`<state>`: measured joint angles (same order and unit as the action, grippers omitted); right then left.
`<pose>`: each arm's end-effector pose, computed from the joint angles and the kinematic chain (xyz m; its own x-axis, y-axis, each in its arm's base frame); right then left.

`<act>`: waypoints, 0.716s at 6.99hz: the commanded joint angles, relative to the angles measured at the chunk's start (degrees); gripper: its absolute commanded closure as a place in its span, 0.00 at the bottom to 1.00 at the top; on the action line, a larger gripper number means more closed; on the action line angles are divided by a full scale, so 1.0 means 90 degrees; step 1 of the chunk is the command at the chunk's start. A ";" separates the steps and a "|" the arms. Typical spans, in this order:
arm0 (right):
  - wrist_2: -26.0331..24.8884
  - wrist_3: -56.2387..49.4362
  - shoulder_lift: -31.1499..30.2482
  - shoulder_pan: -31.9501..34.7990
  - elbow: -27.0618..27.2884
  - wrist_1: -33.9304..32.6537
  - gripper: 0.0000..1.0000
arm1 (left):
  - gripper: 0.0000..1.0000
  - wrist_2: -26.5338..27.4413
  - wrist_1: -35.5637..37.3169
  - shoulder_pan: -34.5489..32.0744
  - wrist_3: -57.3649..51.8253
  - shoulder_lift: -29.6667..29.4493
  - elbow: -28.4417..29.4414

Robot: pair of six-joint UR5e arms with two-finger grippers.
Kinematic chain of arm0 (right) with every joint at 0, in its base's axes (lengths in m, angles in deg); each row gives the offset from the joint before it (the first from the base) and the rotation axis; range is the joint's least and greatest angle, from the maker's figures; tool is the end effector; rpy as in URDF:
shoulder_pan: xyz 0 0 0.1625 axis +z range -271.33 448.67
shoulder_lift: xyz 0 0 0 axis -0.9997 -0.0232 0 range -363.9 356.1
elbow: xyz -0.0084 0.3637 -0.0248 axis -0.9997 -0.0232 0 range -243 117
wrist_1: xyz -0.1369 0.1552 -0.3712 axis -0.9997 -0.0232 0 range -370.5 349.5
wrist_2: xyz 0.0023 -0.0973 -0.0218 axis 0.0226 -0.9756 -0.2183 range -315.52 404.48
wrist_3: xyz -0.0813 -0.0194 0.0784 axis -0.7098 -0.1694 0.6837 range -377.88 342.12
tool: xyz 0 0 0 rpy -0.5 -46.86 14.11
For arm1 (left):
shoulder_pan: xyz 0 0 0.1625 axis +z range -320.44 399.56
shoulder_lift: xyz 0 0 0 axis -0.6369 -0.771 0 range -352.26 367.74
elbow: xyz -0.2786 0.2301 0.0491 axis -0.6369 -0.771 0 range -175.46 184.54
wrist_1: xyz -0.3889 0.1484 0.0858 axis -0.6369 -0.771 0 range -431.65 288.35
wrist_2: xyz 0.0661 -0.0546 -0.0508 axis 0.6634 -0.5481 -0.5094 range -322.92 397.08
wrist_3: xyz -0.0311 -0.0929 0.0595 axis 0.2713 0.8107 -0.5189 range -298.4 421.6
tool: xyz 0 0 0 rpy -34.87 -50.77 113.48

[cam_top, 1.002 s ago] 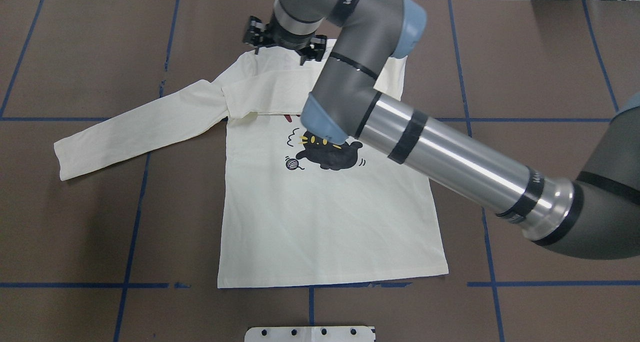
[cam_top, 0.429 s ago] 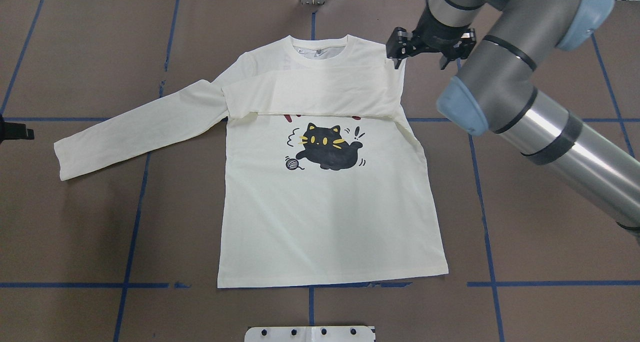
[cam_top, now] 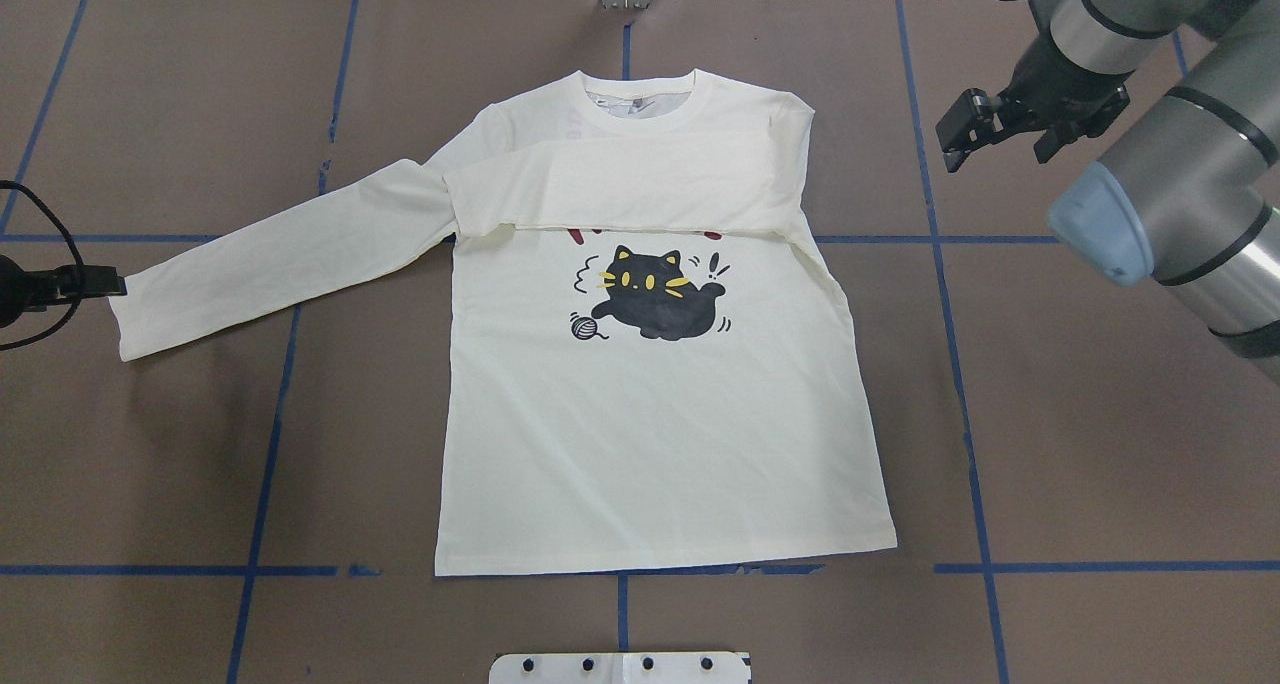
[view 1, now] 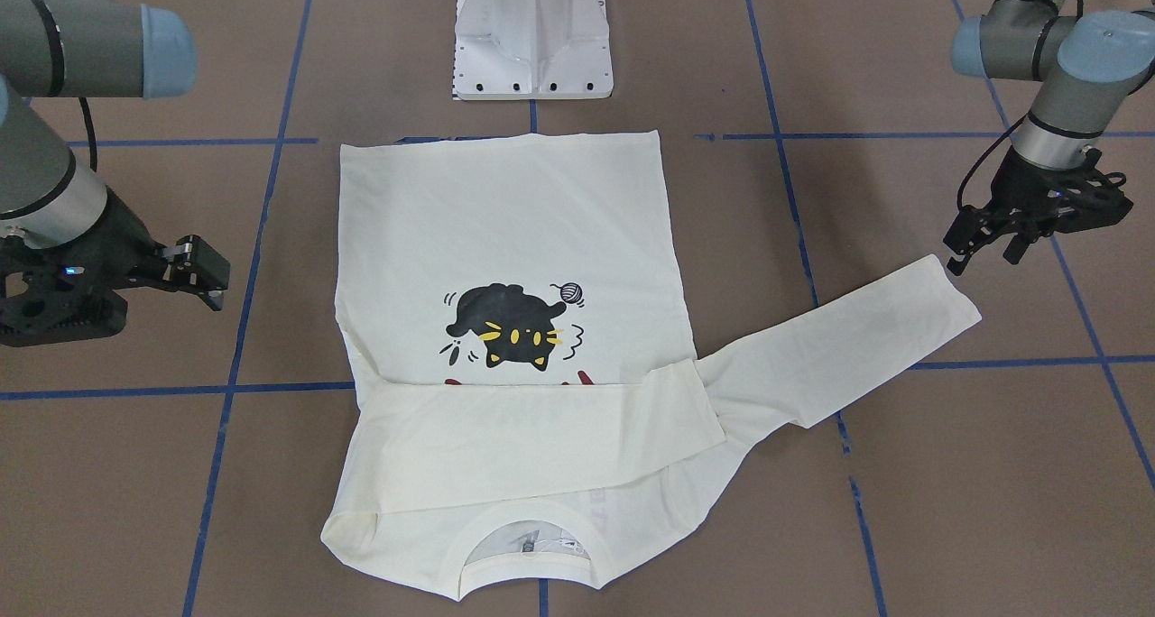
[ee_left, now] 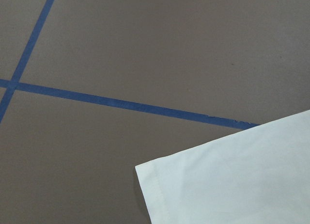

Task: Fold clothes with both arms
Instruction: 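Release the sleeve near the collar and withdraw the right gripper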

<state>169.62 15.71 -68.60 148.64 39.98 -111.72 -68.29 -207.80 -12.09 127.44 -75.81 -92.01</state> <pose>-0.2441 -0.5566 0.2803 0.7272 -0.1032 0.6786 0.0521 0.9941 0.0953 0.2365 -0.4648 0.5286 0.6524 -0.1885 -0.7341 0.4060 0.9048 0.1285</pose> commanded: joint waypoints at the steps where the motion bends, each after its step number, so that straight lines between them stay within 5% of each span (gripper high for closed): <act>1: 0.0070 -0.0168 -0.0271 0.0085 0.0092 -0.0003 0.00 | 0.02 0.0029 -0.0068 0.0026 0.0049 -0.0355 0.0647; 5: 0.0080 -0.0168 -0.0330 0.0095 0.0160 -0.0003 0.00 | 0.02 0.0253 -0.0098 0.0298 0.0078 -0.0385 0.0815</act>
<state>170.36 14.21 -71.53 149.43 41.38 -111.75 -66.13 -208.70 -10.64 128.04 -79.25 -84.85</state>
